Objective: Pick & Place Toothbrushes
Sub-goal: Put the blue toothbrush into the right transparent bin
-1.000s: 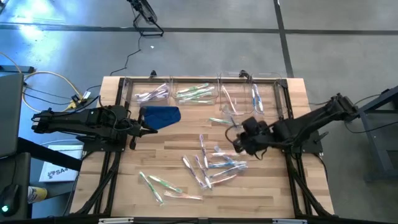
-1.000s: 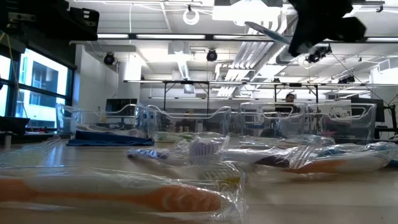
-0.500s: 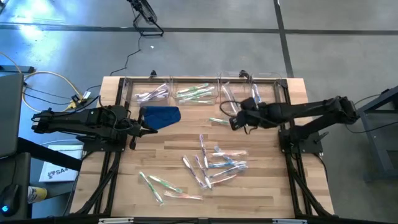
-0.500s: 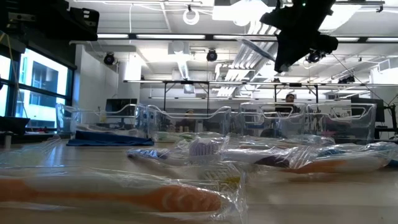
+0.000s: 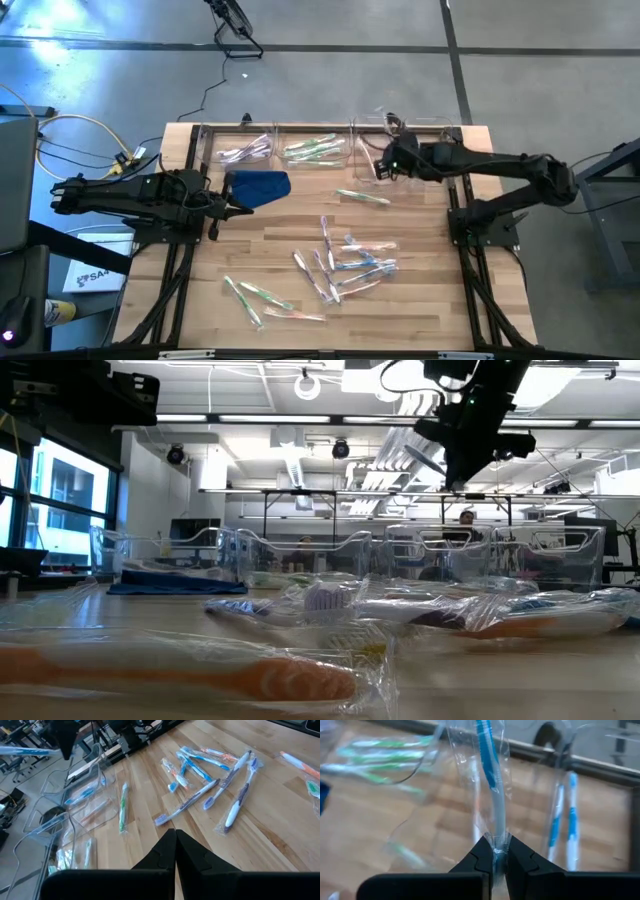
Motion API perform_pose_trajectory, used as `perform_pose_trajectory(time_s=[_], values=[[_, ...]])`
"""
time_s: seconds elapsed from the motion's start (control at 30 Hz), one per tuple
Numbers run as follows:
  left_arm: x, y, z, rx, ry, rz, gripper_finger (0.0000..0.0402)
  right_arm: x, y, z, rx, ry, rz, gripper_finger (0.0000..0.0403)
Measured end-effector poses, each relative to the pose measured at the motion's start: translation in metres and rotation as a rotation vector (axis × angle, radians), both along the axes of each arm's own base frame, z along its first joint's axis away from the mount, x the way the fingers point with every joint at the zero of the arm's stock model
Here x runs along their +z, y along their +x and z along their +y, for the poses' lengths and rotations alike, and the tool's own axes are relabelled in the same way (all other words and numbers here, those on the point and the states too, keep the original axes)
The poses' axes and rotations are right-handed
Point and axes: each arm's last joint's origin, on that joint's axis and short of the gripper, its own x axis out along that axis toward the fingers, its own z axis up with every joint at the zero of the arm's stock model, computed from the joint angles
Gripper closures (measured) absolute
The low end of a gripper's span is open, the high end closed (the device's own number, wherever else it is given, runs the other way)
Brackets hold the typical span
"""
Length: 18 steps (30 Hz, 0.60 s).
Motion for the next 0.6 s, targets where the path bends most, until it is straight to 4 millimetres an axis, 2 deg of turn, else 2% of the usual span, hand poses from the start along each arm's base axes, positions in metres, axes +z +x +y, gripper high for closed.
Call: perform_pose_trajectory(time_s=[0.33, 0.6], values=[[0.000, 0.000, 0.000, -0.004, 0.011, -0.001, 0.0400, -0.005, -0.030, -0.039, -0.179, 0.075, 0.114, 0.0387], [0.000, 0.000, 0.001, 0.016, 0.038, -0.002, 0.0400, -0.008, -0.045, -0.046, -0.230, 0.162, 0.174, 0.0387]])
